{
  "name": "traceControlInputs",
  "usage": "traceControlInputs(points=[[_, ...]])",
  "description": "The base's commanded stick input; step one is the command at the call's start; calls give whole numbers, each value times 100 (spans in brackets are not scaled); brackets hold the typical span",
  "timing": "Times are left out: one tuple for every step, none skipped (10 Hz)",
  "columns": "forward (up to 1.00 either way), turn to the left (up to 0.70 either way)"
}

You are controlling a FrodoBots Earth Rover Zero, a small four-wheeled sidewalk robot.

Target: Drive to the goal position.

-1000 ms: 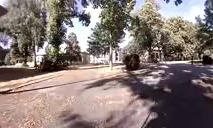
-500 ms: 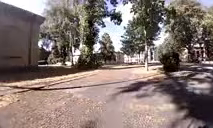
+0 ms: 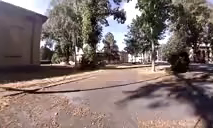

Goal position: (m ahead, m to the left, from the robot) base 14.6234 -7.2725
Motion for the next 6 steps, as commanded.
traceControlInputs(points=[[70,0],[70,0],[70,0],[70,0],[70,0],[70,0]])
